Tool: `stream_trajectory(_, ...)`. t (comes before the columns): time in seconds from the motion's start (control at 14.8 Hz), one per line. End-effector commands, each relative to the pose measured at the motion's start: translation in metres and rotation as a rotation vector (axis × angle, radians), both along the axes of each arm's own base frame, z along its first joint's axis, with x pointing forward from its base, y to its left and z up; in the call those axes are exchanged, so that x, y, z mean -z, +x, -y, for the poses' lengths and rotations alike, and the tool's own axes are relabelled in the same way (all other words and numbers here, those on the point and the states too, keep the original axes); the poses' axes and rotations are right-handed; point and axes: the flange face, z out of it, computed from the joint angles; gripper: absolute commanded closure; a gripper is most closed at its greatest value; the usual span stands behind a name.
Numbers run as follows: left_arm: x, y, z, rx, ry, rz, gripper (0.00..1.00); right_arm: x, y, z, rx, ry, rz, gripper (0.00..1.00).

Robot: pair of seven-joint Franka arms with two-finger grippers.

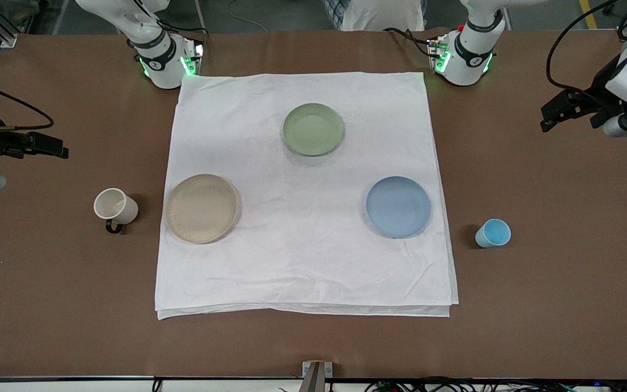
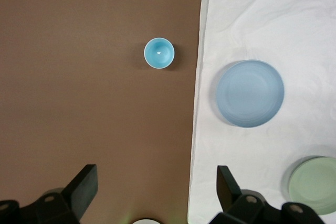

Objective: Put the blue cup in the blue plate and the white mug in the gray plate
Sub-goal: 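Move the left gripper out toward the light-blue cup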

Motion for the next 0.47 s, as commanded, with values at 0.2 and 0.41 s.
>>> stream_trajectory(0.2, -0.002, 0.005, -0.008, 0.017, -0.005, 0.005, 0.00, -0.023, -0.054, 0.006, 0.019, -0.005, 0.076, 0.00)
stream_trajectory(0.41, 0.020, 0.021, -0.020, 0.051, -0.009, -0.024, 0.00, -0.039, -0.074, 0.004, 0.005, -0.024, 0.105, 0.00)
